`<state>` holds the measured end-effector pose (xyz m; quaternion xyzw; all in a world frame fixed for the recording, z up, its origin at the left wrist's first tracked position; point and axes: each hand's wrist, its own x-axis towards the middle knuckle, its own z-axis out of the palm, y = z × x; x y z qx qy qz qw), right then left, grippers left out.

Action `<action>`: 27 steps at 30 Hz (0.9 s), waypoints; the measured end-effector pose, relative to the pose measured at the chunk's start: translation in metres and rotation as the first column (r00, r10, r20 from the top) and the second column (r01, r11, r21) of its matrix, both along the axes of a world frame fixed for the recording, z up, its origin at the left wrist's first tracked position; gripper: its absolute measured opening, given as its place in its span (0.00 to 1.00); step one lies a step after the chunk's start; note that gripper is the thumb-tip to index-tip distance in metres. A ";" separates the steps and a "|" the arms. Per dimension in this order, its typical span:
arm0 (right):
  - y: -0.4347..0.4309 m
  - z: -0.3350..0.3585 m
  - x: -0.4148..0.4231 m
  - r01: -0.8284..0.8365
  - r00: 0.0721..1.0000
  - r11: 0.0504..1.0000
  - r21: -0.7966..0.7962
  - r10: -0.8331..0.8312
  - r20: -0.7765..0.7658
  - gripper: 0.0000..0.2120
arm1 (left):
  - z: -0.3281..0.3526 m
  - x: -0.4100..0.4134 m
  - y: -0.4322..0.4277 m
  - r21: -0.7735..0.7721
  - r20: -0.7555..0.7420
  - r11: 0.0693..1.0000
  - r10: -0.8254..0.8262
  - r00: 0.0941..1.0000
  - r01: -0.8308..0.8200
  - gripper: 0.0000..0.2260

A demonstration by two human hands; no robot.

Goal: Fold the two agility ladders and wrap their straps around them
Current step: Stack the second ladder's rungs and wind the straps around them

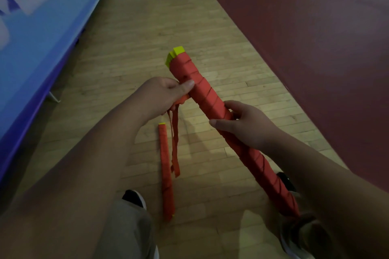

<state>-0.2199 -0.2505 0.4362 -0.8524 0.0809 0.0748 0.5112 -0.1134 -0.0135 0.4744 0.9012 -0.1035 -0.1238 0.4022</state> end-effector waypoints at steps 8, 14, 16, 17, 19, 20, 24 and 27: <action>-0.001 0.001 0.000 -0.012 1.000 0.998 0.063 0.013 -0.022 0.16 | 0.003 0.000 0.006 0.163 0.068 0.987 -0.018 0.998 0.006 0.10; 0.001 -0.001 0.000 -0.032 0.999 0.999 -0.017 0.031 -0.026 0.18 | 0.005 -0.003 0.005 0.127 0.108 0.991 0.017 0.994 -0.031 0.07; 0.003 0.001 -0.001 -0.039 0.999 0.998 -0.057 0.039 -0.009 0.19 | 0.007 -0.001 0.007 0.115 0.095 0.992 0.039 0.995 -0.050 0.08; 0.004 0.001 -0.001 -0.038 0.999 0.997 -0.074 0.038 -0.002 0.20 | 0.008 0.001 0.008 0.107 0.088 0.993 0.047 0.995 -0.056 0.08; 0.006 0.002 -0.001 -0.036 0.999 0.994 -0.101 0.037 0.001 0.22 | 0.009 0.002 0.008 0.072 0.057 0.995 0.067 0.996 -0.071 0.08; 0.006 0.001 0.000 -0.035 0.999 0.993 -0.110 0.036 0.000 0.24 | 0.009 0.002 0.007 0.050 0.035 0.996 0.076 0.996 -0.078 0.08; 0.008 0.001 0.000 -0.043 0.999 0.987 -0.152 0.043 -0.001 0.29 | 0.013 0.001 0.005 -0.037 -0.071 0.994 0.101 0.992 -0.103 0.10; 0.010 -0.002 0.002 -0.052 0.999 0.975 -0.215 0.054 0.003 0.32 | 0.014 -0.001 0.004 -0.096 -0.151 0.986 0.118 0.982 -0.133 0.16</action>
